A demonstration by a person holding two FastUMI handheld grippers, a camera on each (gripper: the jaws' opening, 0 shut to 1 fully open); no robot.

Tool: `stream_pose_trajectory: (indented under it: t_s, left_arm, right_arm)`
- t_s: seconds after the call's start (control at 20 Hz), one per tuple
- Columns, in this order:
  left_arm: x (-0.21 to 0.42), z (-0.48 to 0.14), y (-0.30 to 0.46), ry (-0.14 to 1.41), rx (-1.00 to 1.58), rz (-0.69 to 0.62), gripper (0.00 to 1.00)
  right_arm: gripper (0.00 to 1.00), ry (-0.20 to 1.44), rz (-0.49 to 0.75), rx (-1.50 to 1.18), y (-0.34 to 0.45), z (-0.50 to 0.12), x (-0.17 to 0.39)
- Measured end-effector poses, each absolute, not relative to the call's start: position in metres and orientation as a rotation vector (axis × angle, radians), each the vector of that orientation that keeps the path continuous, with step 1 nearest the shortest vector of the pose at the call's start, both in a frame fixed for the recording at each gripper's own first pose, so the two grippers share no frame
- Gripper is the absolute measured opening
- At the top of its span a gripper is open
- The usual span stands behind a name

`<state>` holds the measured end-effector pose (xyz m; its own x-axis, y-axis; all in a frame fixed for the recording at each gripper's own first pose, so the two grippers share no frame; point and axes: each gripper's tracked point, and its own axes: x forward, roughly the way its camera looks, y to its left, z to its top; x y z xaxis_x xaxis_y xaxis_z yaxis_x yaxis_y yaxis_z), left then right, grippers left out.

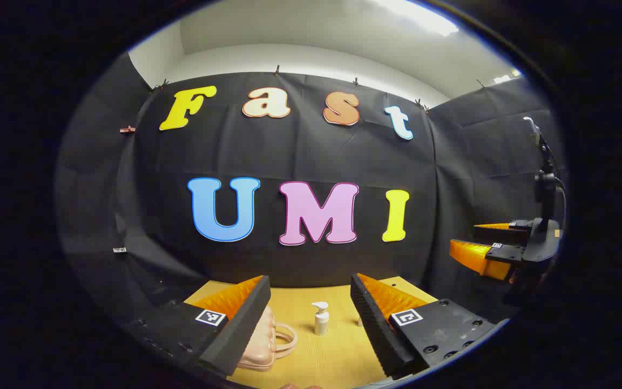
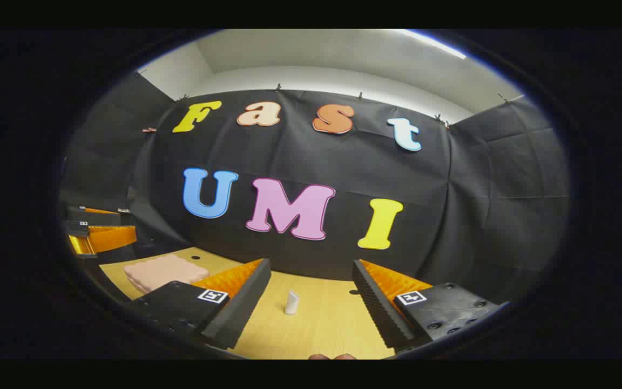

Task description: First open the suitcase, pack the skin care products into it, and then close the suitcase.

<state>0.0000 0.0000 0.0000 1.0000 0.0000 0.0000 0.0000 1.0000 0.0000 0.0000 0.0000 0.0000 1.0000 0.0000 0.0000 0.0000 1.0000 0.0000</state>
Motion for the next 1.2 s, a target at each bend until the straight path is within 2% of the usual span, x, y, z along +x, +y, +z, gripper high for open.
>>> stream_pose_trajectory:
  t_s: [0.2,0.25,0.3,0.65,0.95,1.2]
  left_arm:
    - [0.0,0.002,-0.001,-0.006,0.02,-0.013,0.95]
    - [-0.001,0.001,0.0,-0.005,0.025,-0.017,0.92]
    - [-0.002,0.002,0.001,-0.005,0.028,-0.017,0.95]
    - [-0.002,0.01,0.005,-0.009,-0.005,0.005,0.95]
    - [-0.009,-0.004,0.002,0.036,0.046,-0.02,0.95]
    - [-0.009,0.006,0.006,0.001,0.059,-0.014,0.95]
  right_arm:
    - [0.98,0.0,-0.022,0.019,-0.006,0.001,-0.002]
    - [0.98,0.002,-0.024,0.019,-0.005,0.0,-0.003]
    - [0.98,0.002,-0.024,0.02,-0.005,-0.001,-0.003]
    - [0.96,0.033,-0.015,0.052,0.003,-0.008,0.0]
    - [0.96,-0.008,-0.009,0.04,0.007,-0.001,0.007]
    - [0.97,-0.032,-0.004,-0.008,0.018,0.006,0.014]
